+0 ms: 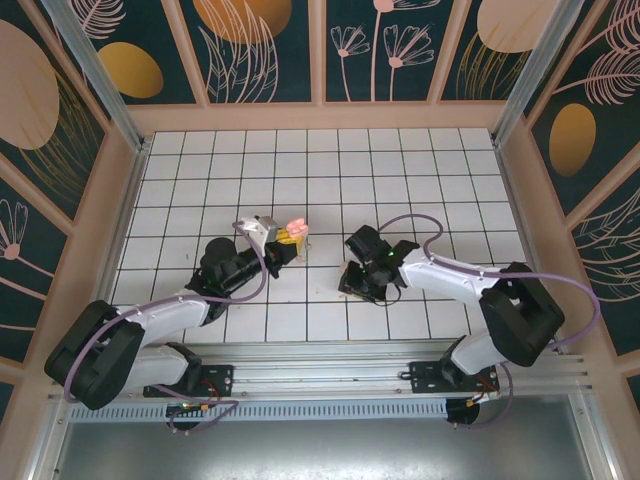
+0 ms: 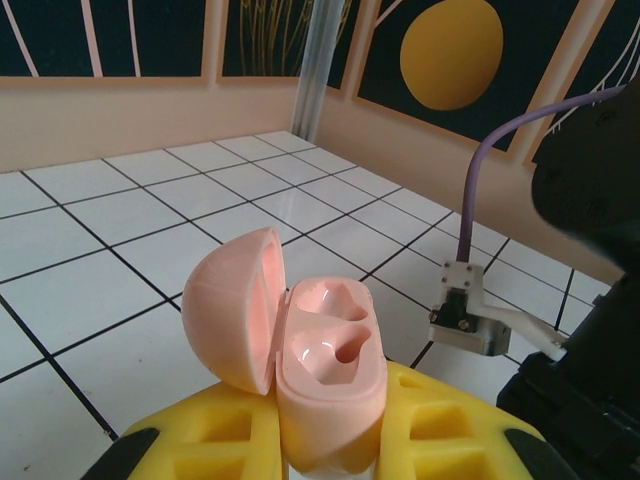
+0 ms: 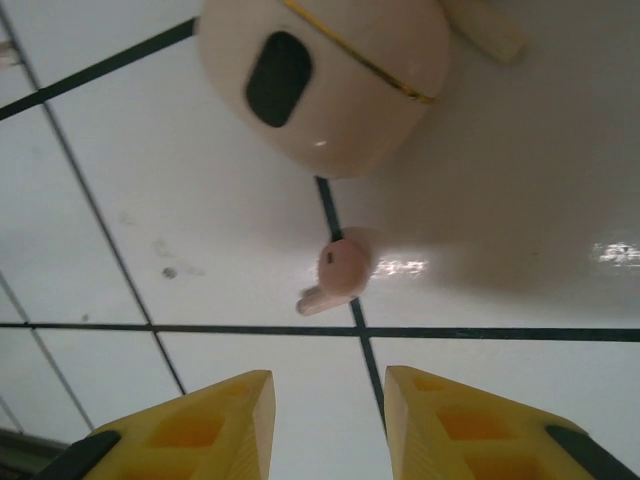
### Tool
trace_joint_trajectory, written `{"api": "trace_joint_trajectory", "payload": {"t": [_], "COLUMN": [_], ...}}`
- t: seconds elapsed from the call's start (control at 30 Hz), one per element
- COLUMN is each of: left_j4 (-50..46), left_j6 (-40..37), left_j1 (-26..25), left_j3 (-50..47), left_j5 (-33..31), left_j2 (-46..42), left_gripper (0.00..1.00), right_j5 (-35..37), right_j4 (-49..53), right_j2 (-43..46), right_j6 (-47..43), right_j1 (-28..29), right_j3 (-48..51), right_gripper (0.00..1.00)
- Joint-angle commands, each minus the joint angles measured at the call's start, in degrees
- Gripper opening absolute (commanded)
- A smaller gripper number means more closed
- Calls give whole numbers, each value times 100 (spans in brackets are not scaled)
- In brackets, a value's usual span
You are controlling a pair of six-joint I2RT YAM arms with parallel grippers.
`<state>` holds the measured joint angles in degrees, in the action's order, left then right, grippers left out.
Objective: Insert the wireless bluetooth earbuds into the charging case
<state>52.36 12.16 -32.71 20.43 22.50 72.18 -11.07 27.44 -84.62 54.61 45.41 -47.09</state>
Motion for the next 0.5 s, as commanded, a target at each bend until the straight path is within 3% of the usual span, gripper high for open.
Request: {"api": "trace_joint_trajectory", "payload": {"t": [0.0, 0.47], "left_j4": [95, -140], "left_j6": [84, 144], "left_j1": [28, 28], "left_j3": [196, 279], "left_j5": [157, -34], "left_j2": [33, -110], "left_gripper": [6, 3], "right_j5": [298, 351], "right_j4": [-37, -217], "right_j2": [-140, -881], "right_j6": [227, 73], "right_j1": [56, 47], "right_j3": [-105, -506], "right_gripper": [33, 30]}}
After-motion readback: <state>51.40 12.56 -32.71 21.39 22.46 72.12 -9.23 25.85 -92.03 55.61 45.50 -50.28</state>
